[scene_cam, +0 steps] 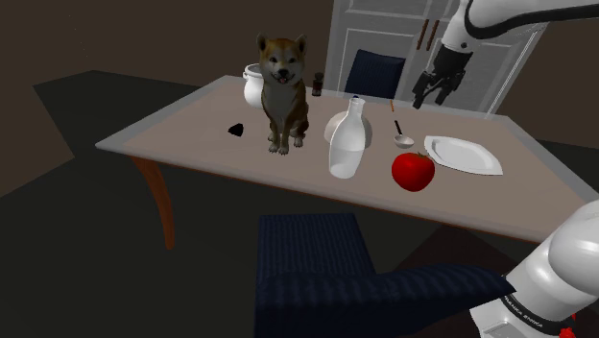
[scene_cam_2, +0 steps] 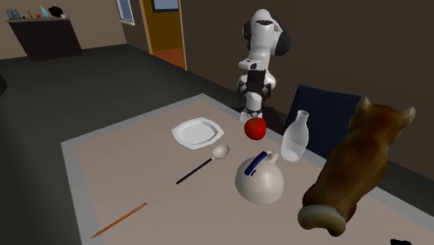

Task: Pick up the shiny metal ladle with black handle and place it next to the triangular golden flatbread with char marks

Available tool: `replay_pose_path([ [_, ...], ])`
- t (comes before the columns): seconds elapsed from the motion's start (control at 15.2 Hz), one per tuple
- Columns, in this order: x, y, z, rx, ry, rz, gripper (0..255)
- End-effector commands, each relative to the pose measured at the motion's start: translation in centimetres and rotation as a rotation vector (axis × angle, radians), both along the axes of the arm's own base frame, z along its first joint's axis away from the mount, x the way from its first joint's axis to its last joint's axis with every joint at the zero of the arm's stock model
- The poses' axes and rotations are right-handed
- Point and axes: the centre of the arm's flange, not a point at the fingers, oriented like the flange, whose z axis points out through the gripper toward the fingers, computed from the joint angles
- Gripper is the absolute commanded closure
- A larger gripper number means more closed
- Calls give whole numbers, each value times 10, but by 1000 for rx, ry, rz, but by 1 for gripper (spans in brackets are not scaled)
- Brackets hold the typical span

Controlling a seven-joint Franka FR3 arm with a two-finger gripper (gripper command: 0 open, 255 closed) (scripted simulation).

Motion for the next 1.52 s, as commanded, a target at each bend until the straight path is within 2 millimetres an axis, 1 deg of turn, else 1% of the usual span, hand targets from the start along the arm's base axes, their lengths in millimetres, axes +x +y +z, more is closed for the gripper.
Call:
replay_pose_path([
  [0.0, 17, -15, -15, 10, -4, -54, 0],
  [0.4, 65, -64, -56, 40, -13, -209, 0],
  [0.73, 98, -109, -92, 65, -21, -339, 0],
  [1.12, 131, -167, -136, 95, -30, -494, 0],
  [1.45, 152, -217, -174, 120, -38, -624, 0],
])
